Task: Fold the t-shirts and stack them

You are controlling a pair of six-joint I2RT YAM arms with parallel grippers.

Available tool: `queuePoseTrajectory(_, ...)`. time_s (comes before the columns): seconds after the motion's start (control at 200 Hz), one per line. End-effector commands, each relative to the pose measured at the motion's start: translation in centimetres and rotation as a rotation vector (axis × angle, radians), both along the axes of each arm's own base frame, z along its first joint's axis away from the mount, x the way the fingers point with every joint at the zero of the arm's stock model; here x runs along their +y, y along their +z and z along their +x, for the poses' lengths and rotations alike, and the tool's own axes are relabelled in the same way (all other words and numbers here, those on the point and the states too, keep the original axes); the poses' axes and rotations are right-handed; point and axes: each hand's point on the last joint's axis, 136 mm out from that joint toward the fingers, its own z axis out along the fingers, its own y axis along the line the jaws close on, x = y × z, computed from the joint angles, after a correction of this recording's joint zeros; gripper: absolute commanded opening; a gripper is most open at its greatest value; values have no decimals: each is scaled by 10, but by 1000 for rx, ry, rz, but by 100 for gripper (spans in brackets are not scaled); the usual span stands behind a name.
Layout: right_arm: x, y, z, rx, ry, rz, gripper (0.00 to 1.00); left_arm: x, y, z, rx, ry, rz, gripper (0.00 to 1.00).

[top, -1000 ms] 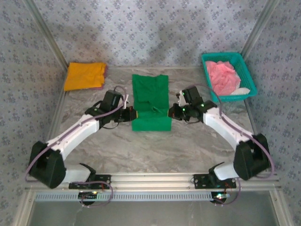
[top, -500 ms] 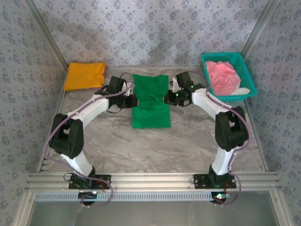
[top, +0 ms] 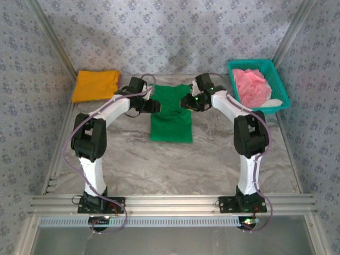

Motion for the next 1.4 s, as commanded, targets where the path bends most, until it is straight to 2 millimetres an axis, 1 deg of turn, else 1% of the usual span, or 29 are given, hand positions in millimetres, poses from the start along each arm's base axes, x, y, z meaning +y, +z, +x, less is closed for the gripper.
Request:
queuePoseTrajectory(0.0,-12,41,0,-74,0,-57,49,15,55,8,-117,66,30,60)
queuePoseTrajectory(0.05,-12,51,-16,-89,13,-60,51,12,69,-3,-149,81,15,62)
queuePoseTrajectory(0.09,-11,58,-30,-101,19,-34,52,8,74,-17,-167,76,3,65)
queuePoseTrajectory(0.11,-9,57,-38,-105,25,-15,51,5,74,-24,-172,70,-2,66)
queuePoseTrajectory(0.16,-3,55,-60,-108,33,33,45,1,66,-44,-169,71,-17,64)
queuePoseTrajectory(0.205,5,46,-79,-100,49,82,35,-6,56,-59,-166,63,-50,57)
queuePoseTrajectory(0.26,16,34,-95,-79,70,124,20,-13,40,-72,-157,52,-77,51)
queuePoseTrajectory(0.28,18,28,-99,-69,76,125,16,-13,33,-74,-151,58,-76,47)
queuePoseTrajectory(0.31,22,19,-103,-55,86,123,9,-16,24,-77,-143,56,-82,37)
queuePoseTrajectory(0.34,24,11,-105,-41,91,121,4,-20,15,-80,-125,43,-95,32)
queuePoseTrajectory(0.39,27,6,-104,-31,96,137,0,-29,4,-84,-95,17,-116,30)
queuePoseTrajectory(0.42,29,2,-101,-35,98,140,0,-37,-2,-87,-79,-11,-129,30)
queuePoseTrajectory(0.43,27,-9,-105,-14,98,129,0,-39,-5,-87,-75,-19,-130,29)
queuePoseTrajectory(0.44,26,-13,-105,-9,93,121,0,-41,-7,-87,-70,-26,-133,29)
queuePoseTrajectory(0.54,24,-39,-92,8,83,93,0,-57,-31,-77,-37,-61,-128,25)
queuePoseTrajectory(0.545,25,-34,-88,-6,83,99,0,-57,-32,-76,-37,-61,-127,25)
queuePoseTrajectory(0.555,27,-32,-83,-14,82,101,0,-59,-32,-75,-39,-63,-127,25)
queuePoseTrajectory(0.625,27,-39,-65,-24,64,96,0,-63,-40,-58,-60,-58,-108,25)
queuePoseTrajectory(0.665,28,-41,-54,-33,59,94,0,-61,-45,-48,-70,-45,-83,25)
queuePoseTrajectory(0.765,26,-48,-28,-59,33,65,0,-59,-46,-21,-114,-22,-53,26)
queuePoseTrajectory(0.889,20,-52,3,-80,2,23,0,-49,-47,10,-111,17,-38,25)
queuePoseTrajectory(0.934,17,-53,14,-88,-20,30,0,-41,-48,20,-127,40,-20,25)
queuePoseTrajectory(0.994,13,-55,27,-88,-39,38,0,-27,-58,33,-115,84,11,26)
queuePoseTrajectory(1.039,12,-55,33,-82,-42,49,0,-17,-67,39,-68,110,19,25)
queuePoseTrajectory(1.084,12,-49,38,-91,-40,62,0,-10,-71,41,-48,125,24,26)
queuePoseTrajectory(1.154,13,-34,35,-116,-27,56,0,-2,-65,38,-52,142,27,28)
queuePoseTrajectory(1.209,16,-20,24,-121,-2,60,0,-2,-47,28,-77,136,15,29)
queuePoseTrajectory(1.319,21,8,-12,-125,18,139,0,-7,-11,-4,-140,129,-21,31)
queuePoseTrajectory(1.394,28,7,-44,-78,34,197,0,-20,2,-28,-161,97,-78,32)
